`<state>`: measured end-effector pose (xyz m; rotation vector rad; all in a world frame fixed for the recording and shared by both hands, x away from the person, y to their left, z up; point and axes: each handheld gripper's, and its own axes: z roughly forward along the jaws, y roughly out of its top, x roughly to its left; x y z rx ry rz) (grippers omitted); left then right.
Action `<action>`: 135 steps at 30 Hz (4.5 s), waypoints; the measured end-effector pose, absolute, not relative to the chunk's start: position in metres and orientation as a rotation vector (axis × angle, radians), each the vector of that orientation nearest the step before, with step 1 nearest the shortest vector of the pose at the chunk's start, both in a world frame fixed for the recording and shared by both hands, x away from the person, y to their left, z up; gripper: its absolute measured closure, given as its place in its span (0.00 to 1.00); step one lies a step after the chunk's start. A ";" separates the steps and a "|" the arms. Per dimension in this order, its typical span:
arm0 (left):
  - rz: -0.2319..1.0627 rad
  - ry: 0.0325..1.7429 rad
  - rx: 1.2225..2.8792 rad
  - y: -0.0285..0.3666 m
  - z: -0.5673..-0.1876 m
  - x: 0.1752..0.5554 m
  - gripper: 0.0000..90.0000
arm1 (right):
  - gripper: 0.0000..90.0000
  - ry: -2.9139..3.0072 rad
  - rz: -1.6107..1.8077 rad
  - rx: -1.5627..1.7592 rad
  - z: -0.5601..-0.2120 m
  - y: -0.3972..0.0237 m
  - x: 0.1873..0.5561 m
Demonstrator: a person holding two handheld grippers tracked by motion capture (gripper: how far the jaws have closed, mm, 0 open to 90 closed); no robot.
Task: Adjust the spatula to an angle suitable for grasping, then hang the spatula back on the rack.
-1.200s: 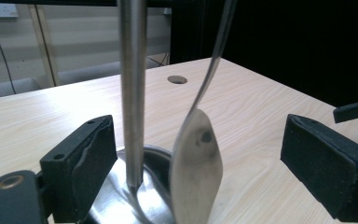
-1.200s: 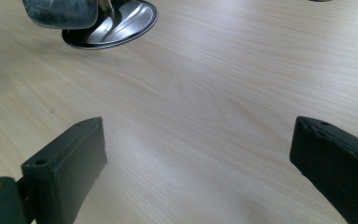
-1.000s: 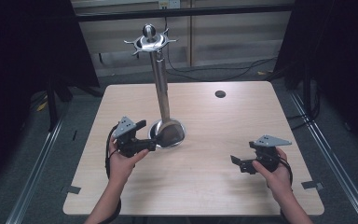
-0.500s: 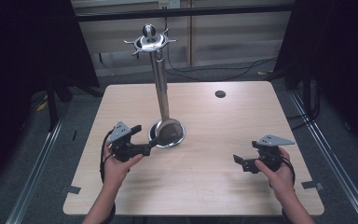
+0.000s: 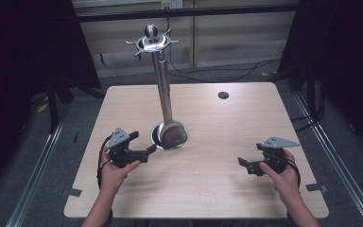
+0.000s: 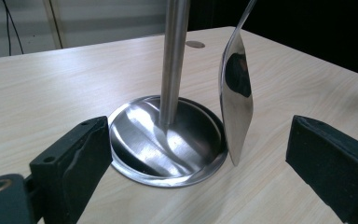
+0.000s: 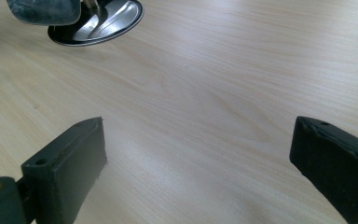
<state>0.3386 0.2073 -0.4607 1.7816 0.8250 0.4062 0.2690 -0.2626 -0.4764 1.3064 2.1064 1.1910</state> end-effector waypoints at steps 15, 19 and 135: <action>0.411 0.847 1.833 0.216 -0.472 0.339 0.04 | 0.04 2.101 1.182 1.315 -0.481 -0.268 0.270; 0.417 0.851 1.843 0.219 -0.474 0.338 0.04 | 0.04 2.111 1.174 1.312 -0.482 -0.270 0.270; 0.349 0.920 2.019 0.260 -0.490 0.329 0.04 | 0.02 2.198 1.046 1.316 -0.487 -0.313 0.252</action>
